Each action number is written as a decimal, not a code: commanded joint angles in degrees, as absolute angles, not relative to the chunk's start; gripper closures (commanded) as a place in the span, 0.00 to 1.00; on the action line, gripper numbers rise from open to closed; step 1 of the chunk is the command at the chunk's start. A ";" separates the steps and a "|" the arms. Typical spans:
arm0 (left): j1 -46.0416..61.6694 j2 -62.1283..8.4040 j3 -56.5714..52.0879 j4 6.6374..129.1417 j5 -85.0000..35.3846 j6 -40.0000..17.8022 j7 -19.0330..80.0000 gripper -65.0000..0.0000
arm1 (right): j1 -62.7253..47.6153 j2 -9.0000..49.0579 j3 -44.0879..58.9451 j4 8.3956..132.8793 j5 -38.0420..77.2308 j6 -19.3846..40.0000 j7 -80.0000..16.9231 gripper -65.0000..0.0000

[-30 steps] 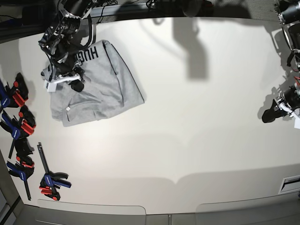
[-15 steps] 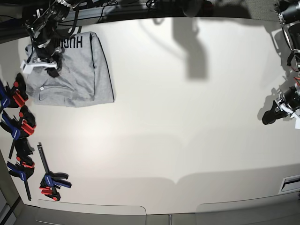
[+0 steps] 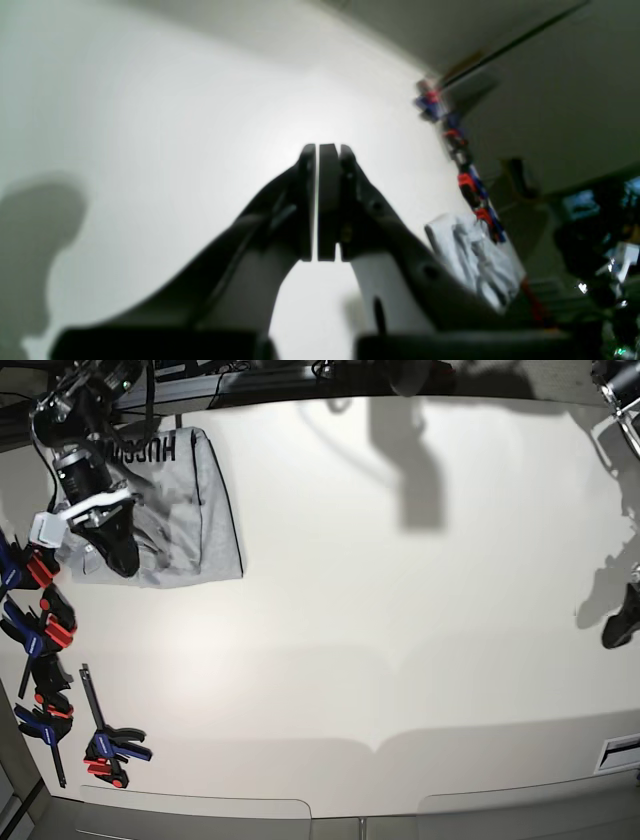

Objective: Fold the T-shirt properly
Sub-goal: 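Drag the folded shirt with the right gripper toward the clamps, then release the shirt and raise the right gripper away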

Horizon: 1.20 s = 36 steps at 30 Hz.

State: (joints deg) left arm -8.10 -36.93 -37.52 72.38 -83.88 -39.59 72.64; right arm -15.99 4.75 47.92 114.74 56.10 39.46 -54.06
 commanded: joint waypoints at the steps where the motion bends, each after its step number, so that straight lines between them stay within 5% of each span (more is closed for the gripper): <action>1: -6.74 -38.28 -39.88 75.79 -85.00 -40.00 72.88 1.00 | -17.30 5.56 47.90 117.25 57.69 40.00 -52.80 1.00; 9: 15.03 -35.77 -55.22 94.63 -85.00 -40.00 72.47 1.00 | -28.71 5.54 47.86 122.85 61.82 40.00 -56.34 1.00; 17: 36.49 -23.18 -62.06 97.97 -85.00 -40.00 72.73 1.00 | -39.18 5.56 47.86 122.83 67.92 40.00 -66.52 1.00; 28: 53.76 -15.27 -52.45 97.95 -85.00 -40.00 79.48 1.00 | -50.87 5.74 40.12 121.80 66.63 40.00 -67.09 1.00; 34: 54.59 -15.27 -39.92 97.80 -84.36 -40.00 75.90 1.00 | -51.57 8.51 26.04 113.69 53.12 40.00 -60.66 1.00; 36: 54.59 -15.27 -35.70 97.80 -75.66 -40.00 70.06 1.00 | -51.57 10.83 21.45 108.73 46.48 40.00 -56.12 1.00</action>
